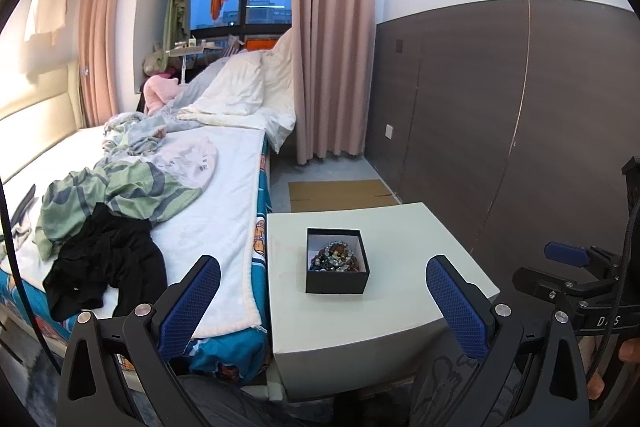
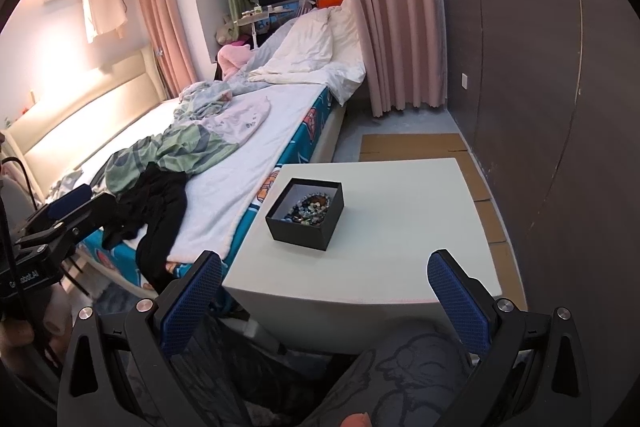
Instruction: Organize jewelry
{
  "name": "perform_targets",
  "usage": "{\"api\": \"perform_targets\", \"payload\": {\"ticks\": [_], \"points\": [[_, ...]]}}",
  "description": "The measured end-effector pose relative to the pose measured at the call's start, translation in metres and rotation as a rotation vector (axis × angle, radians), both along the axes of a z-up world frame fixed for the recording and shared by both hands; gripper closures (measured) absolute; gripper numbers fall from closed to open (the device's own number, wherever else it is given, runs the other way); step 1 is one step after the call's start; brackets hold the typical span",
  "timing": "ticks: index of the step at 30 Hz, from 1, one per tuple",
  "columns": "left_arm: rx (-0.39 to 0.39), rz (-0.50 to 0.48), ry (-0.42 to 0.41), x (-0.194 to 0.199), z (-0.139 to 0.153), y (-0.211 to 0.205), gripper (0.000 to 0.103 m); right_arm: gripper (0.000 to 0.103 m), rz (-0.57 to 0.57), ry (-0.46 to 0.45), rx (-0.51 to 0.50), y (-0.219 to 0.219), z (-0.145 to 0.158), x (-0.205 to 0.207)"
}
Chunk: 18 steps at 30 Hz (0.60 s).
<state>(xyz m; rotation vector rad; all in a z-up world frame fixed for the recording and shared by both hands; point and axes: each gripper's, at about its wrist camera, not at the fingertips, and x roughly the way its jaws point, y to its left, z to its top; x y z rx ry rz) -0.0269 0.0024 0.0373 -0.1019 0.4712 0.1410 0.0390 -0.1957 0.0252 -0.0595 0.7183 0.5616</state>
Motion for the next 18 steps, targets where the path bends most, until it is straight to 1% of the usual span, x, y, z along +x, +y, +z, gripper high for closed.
{"api": "perform_targets", "payload": {"ticks": [18], "points": [[-0.003,0.009,0.004,-0.0014,-0.0012,0.0005,0.001,0.000,0.001,0.002,0.008,-0.0019,0.0016,-0.0009]]}}
